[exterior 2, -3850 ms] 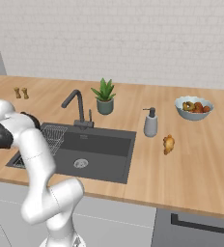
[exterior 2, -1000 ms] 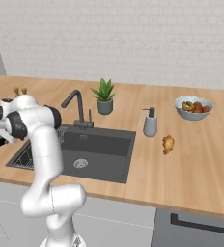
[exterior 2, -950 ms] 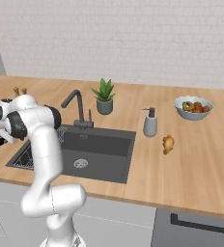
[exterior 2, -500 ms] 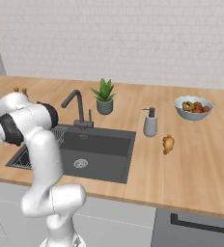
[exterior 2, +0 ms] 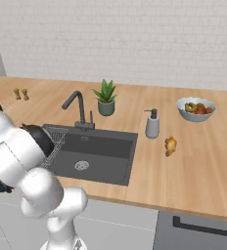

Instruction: Pick the avocado from the sink and place it in the bowl. Then pick the bowl and place it in the microwave. Then close the microwave door and press the start button.

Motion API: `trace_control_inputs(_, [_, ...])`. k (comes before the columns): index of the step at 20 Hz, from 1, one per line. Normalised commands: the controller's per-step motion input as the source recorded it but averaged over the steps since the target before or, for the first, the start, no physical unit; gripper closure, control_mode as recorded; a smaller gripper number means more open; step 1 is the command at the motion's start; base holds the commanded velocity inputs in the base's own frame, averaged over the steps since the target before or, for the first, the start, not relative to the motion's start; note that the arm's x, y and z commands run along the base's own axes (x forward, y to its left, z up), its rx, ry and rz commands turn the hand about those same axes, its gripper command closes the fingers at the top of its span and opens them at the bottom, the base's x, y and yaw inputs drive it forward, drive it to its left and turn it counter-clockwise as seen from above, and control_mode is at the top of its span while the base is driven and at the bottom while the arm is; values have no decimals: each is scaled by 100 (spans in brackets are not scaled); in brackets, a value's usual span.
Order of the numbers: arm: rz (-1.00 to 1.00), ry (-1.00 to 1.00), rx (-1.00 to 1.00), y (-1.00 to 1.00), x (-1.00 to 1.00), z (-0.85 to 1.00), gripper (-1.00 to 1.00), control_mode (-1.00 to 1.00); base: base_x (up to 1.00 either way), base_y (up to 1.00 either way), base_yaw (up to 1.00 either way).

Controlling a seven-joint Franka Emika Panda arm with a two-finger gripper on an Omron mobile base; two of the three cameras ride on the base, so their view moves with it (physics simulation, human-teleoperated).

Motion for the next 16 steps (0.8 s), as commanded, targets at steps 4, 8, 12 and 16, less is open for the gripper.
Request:
trace_control_inputs(4, [-8,0,12,-98,-57,66,100,-100,0,0,0])
trace_control_inputs(8, [-7,1,13,-98,-48,68,100,-100,0,0,0])
trace_control_inputs(12, [-7,5,5,-86,-34,69,100,-100,0,0,0])
trace_control_inputs(16, [-5,5,1,-78,-25,86,100,-100,0,0,0])
